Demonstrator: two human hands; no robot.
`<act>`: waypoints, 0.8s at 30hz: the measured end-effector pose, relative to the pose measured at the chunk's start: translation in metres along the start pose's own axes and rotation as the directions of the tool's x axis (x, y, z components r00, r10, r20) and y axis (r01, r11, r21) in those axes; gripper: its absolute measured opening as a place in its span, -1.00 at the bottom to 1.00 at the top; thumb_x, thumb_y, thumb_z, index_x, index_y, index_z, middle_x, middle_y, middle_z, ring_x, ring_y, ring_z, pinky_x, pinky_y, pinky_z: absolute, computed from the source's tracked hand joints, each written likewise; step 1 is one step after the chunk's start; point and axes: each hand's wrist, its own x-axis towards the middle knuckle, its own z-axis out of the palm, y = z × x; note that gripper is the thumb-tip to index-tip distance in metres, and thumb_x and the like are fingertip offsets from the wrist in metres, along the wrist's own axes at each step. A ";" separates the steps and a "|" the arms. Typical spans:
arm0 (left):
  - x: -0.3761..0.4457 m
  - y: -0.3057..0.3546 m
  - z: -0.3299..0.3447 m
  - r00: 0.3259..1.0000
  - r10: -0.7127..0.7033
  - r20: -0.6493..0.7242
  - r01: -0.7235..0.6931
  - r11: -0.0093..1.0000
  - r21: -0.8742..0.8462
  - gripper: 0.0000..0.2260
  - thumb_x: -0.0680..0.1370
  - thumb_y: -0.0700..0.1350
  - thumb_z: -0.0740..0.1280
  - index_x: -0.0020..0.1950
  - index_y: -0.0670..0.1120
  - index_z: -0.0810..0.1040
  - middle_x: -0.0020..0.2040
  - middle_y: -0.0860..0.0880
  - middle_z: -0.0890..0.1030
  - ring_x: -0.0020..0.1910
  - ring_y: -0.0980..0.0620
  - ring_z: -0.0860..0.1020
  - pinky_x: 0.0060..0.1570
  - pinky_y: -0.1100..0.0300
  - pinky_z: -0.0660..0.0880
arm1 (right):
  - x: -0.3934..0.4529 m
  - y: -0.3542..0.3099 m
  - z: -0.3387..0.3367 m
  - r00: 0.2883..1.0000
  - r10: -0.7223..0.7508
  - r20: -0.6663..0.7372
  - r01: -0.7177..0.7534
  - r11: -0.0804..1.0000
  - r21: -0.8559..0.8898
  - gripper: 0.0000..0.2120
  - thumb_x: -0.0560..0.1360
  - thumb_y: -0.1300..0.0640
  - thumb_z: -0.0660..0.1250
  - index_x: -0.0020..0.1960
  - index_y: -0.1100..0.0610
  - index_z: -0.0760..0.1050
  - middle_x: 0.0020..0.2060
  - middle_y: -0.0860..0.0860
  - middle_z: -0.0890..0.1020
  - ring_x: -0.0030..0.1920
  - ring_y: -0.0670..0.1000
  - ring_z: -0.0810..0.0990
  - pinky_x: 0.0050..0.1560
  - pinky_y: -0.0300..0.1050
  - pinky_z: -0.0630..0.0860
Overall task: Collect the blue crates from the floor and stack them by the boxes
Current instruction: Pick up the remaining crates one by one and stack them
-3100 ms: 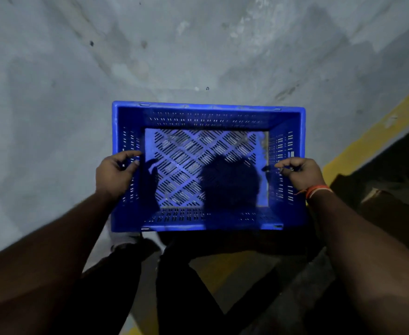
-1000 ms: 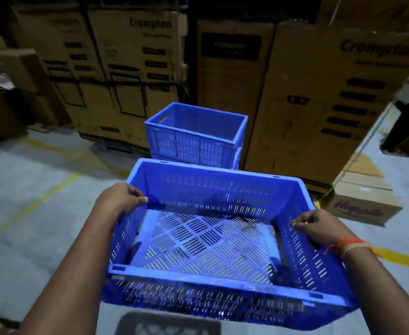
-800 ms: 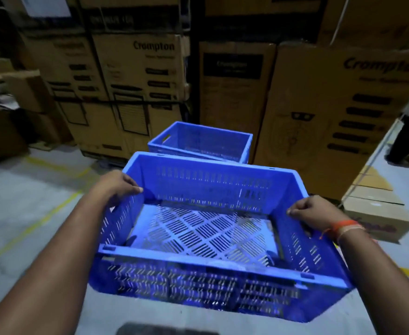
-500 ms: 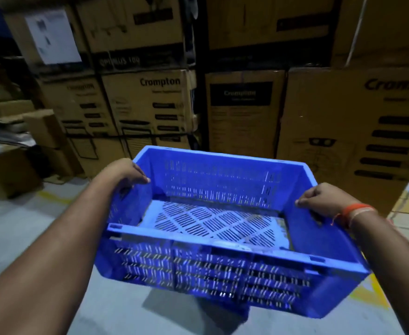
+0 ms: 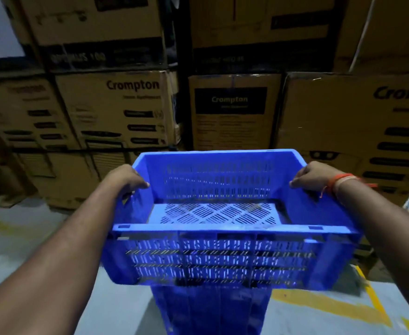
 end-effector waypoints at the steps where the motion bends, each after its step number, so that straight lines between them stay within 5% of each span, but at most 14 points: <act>1: 0.019 0.002 0.003 1.000 0.007 0.004 -0.007 1.000 0.009 -0.79 0.43 -0.09 0.53 -0.10 -0.23 0.71 -0.44 -0.20 0.55 -0.48 -0.09 0.46 -0.30 0.13 0.46 | 0.012 -0.004 0.005 1.000 0.018 -0.012 -0.018 1.000 -0.003 -0.82 0.41 0.09 0.45 -0.19 0.22 0.69 -0.30 0.15 0.71 -0.34 0.05 0.63 -0.19 -0.14 0.54; 3: 0.054 0.008 0.006 1.000 0.009 -0.005 -0.008 0.998 0.057 -0.82 0.41 0.00 0.53 -0.16 -0.12 0.73 -0.44 -0.16 0.60 -0.44 -0.09 0.54 -0.24 0.15 0.53 | 0.034 -0.013 0.014 0.998 0.063 -0.022 -0.063 0.998 -0.009 -0.83 0.42 0.08 0.45 -0.16 0.19 0.69 -0.22 0.15 0.72 -0.20 0.10 0.67 -0.12 -0.13 0.55; 6: 0.099 0.024 0.010 0.999 0.048 -0.009 -0.047 0.992 0.114 -0.84 0.40 0.06 0.52 -0.18 -0.02 0.72 -0.37 -0.10 0.64 -0.26 -0.10 0.66 -0.09 0.14 0.58 | 0.063 -0.019 0.024 0.991 0.123 -0.059 -0.124 0.992 -0.014 -0.85 0.41 0.07 0.45 -0.16 0.16 0.69 -0.27 0.12 0.71 -0.26 0.08 0.64 -0.15 -0.15 0.53; 9: 0.132 0.035 0.022 0.997 0.075 0.002 -0.074 0.982 0.171 -0.86 0.40 0.08 0.50 -0.18 0.03 0.71 -0.32 -0.05 0.67 -0.23 -0.07 0.67 -0.12 0.18 0.55 | 0.083 -0.022 0.027 0.982 0.157 -0.103 -0.160 0.987 -0.021 -0.86 0.41 0.09 0.44 -0.15 0.17 0.69 -0.35 0.07 0.67 -0.35 0.04 0.60 -0.18 -0.15 0.52; 13: 0.165 0.037 0.037 0.994 0.093 0.058 -0.103 0.969 0.224 -0.79 0.41 0.10 0.48 -0.14 -0.03 0.73 -0.27 -0.09 0.69 -0.21 -0.10 0.67 -0.15 0.17 0.54 | 0.108 -0.023 0.030 0.976 0.201 -0.087 -0.204 0.979 -0.026 -0.85 0.41 0.09 0.43 -0.12 0.17 0.69 -0.21 0.12 0.72 -0.15 0.12 0.68 -0.11 -0.13 0.55; 18: 0.193 0.034 0.041 0.987 0.070 0.147 -0.097 0.977 0.189 -0.78 0.44 0.04 0.51 -0.15 -0.12 0.71 -0.47 -0.17 0.54 -0.50 -0.11 0.50 -0.33 0.20 0.43 | 0.133 -0.024 0.036 0.977 0.209 -0.043 -0.213 0.966 -0.145 -0.81 0.39 0.04 0.43 -0.13 0.16 0.68 -0.19 0.11 0.71 -0.13 0.12 0.67 -0.11 -0.13 0.53; 24: 0.198 0.029 0.044 0.986 0.072 0.153 -0.102 0.975 0.196 -0.78 0.45 0.04 0.51 -0.15 -0.12 0.70 -0.36 -0.27 0.62 -0.54 -0.08 0.45 -0.35 0.21 0.41 | 0.147 -0.021 0.033 0.978 0.205 -0.028 -0.207 0.963 -0.171 -0.82 0.36 0.04 0.44 -0.18 0.16 0.68 -0.29 0.08 0.70 -0.25 0.08 0.66 -0.29 -0.21 0.47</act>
